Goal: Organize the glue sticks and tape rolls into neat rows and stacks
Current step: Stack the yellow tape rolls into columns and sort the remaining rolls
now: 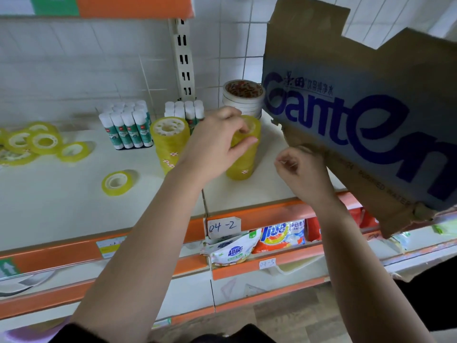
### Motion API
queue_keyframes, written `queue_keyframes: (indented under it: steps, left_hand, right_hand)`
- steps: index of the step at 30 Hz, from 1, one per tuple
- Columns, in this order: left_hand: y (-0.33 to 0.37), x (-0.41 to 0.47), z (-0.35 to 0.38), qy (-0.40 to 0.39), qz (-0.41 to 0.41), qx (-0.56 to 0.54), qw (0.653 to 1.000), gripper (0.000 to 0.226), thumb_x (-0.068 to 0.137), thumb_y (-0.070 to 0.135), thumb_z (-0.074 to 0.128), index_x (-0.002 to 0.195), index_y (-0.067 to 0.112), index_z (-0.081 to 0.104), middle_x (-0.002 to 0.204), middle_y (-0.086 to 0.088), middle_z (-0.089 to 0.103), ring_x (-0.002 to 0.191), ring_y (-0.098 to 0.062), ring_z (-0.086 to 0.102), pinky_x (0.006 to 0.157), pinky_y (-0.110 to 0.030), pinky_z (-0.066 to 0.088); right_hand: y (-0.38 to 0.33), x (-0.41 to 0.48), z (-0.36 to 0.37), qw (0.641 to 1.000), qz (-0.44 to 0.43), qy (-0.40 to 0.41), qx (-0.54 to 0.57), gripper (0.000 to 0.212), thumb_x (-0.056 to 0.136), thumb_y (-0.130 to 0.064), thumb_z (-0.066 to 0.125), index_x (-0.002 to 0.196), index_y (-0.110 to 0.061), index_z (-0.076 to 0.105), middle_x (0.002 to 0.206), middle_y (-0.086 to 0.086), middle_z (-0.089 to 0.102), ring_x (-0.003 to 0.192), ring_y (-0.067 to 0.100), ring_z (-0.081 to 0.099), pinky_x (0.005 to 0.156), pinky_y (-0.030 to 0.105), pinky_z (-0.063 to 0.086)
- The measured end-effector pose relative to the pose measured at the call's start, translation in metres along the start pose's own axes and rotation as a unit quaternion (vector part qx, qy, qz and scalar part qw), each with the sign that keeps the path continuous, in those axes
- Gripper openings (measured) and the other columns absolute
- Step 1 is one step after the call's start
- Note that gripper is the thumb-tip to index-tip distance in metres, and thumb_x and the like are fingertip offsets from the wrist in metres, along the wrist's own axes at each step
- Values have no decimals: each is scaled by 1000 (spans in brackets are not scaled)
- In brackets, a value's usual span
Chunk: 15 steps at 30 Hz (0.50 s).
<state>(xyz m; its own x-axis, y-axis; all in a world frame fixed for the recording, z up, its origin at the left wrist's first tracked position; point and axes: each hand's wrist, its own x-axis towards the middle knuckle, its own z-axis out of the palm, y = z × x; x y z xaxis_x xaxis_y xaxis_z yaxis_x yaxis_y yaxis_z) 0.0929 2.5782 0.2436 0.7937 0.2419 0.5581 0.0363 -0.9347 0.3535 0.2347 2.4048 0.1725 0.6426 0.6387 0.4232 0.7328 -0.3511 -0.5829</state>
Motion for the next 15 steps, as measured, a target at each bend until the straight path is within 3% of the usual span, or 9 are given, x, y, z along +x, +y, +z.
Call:
queue_keyframes:
  steps: [9, 15]
  left_hand:
    - [1, -3, 9, 12, -33, 10, 999, 34, 84, 42, 72, 97, 12, 75, 125, -12, 62, 102, -29, 65, 85, -35, 48]
    - [3, -5, 17, 45, -69, -44, 996, 37, 75, 43, 68, 91, 10, 75, 106, -5, 65, 93, -24, 65, 80, -38, 52]
  right_hand:
    - [1, -3, 2, 1000, 4, 4, 8, 6, 86, -23, 67, 87, -16, 67, 83, -4, 64, 74, 16, 61, 68, 42, 53]
    - [-1, -4, 2, 1000, 16, -2, 13, 10, 87, -26, 65, 89, -16, 67, 84, -3, 66, 78, 15, 62, 71, 42, 54]
